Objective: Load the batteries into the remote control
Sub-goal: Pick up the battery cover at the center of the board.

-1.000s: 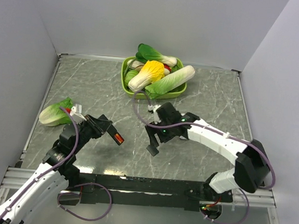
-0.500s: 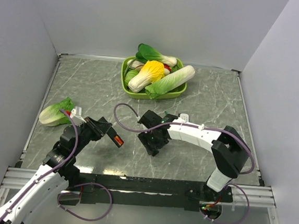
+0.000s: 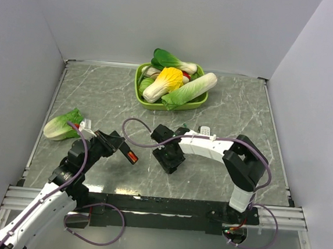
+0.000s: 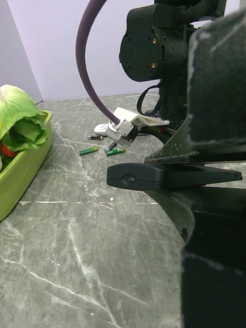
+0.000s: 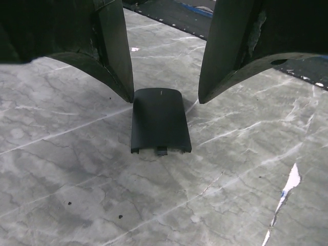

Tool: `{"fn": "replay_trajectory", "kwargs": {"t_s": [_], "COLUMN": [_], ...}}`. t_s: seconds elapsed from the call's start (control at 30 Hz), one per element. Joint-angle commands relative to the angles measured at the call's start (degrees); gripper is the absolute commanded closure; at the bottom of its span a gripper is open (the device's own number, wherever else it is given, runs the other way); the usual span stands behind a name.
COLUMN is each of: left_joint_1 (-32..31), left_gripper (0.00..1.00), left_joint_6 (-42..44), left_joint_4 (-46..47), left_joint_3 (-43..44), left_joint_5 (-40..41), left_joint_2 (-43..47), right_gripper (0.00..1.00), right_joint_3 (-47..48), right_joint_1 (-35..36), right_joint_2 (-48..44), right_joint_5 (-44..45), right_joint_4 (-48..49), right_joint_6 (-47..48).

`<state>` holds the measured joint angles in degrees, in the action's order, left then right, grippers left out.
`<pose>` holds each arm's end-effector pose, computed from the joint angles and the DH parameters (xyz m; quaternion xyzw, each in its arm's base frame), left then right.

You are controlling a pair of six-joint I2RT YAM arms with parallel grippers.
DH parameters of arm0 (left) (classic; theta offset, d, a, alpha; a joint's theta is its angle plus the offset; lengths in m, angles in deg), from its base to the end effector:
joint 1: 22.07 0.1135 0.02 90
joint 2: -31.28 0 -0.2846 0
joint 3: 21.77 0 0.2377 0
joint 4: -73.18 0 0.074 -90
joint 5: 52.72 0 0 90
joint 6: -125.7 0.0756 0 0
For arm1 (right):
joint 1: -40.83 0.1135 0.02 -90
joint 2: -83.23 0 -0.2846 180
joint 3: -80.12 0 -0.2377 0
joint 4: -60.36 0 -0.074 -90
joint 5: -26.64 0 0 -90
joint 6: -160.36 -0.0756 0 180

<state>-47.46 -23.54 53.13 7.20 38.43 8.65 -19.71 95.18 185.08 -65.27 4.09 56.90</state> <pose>0.1261 -0.0582 0.2138 -0.2349 0.7505 -0.4100 0.4620 0.1906 0.2701 0.1580 -0.3490 0.9311 0.0723 0.0779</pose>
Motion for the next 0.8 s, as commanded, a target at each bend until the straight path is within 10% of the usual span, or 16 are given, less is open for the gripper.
{"fn": "replay_trajectory", "kwargs": {"t_s": [0.0, 0.77], "left_joint_1": [-0.2, -0.2], "left_gripper": [0.99, 0.99], "left_joint_6": [-0.9, -6.7], "left_joint_4": [2.9, 12.5], "left_joint_3": [0.1, -5.6], "left_joint_5": [-0.7, -3.5], "left_joint_2": [0.1, -0.1], "right_gripper": [0.39, 0.62], "right_joint_3": [1.1, -2.4], "right_joint_1": [0.9, 3.1], "right_joint_2": [2.0, -0.1], "right_joint_5": [3.0, 4.4], "right_joint_4": [-0.3, 1.2], "right_joint_6": [-1.5, -1.1]}}
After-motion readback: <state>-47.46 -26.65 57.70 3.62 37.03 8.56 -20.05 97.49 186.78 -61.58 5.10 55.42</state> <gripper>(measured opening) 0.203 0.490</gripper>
